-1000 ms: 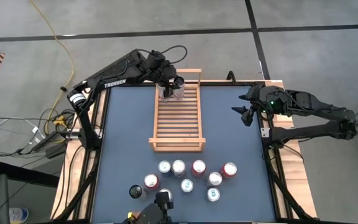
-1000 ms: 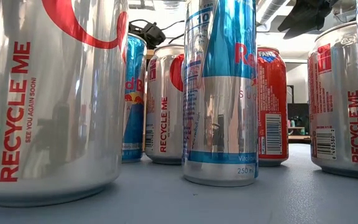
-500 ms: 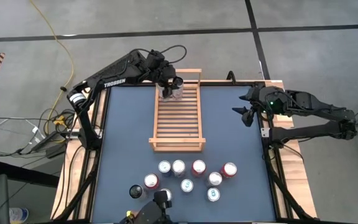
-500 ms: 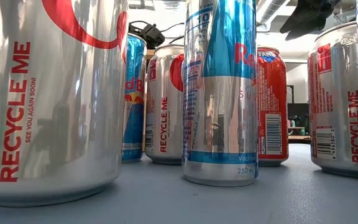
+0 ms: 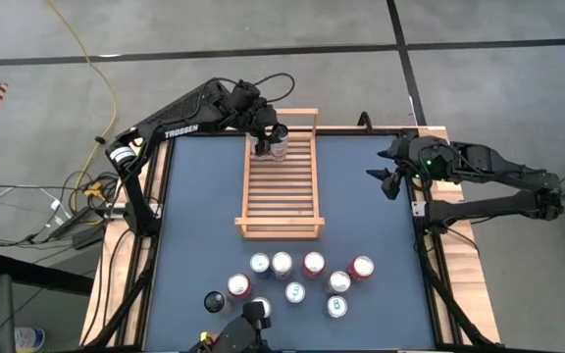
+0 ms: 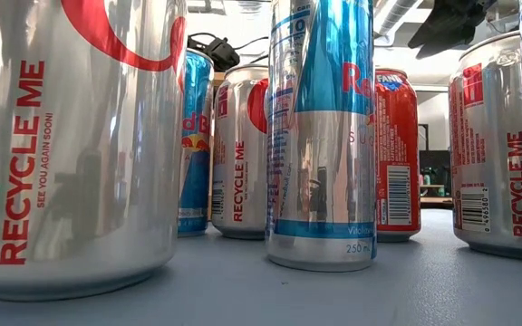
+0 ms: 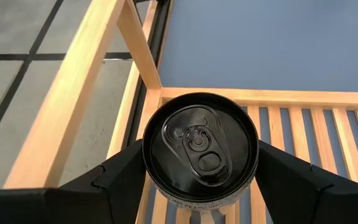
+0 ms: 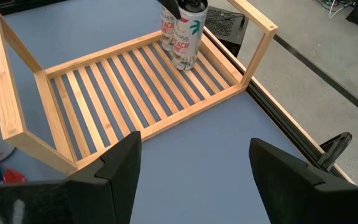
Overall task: Place canned beverage on shelf
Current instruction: Put the right white soda can on the shelf aligned with the other white soda can
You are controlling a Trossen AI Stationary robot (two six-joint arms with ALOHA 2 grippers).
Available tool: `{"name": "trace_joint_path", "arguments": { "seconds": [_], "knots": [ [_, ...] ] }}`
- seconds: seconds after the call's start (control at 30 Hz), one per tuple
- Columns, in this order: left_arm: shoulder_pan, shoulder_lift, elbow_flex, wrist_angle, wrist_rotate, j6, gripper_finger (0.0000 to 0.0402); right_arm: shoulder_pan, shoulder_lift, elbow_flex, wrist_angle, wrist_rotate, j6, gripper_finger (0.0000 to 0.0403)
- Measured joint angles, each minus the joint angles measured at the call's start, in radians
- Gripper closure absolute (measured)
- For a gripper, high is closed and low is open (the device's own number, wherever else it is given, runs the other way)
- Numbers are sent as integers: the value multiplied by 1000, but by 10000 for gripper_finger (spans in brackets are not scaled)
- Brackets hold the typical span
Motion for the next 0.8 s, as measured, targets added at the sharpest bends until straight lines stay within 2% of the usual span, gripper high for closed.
{"name": "trace_joint_path", "arguments": {
  "seconds": [0.8],
  "knots": [
    [0,1,0,8,-2,16,152,0,0,0,0,0,12,132]
  ]
}}
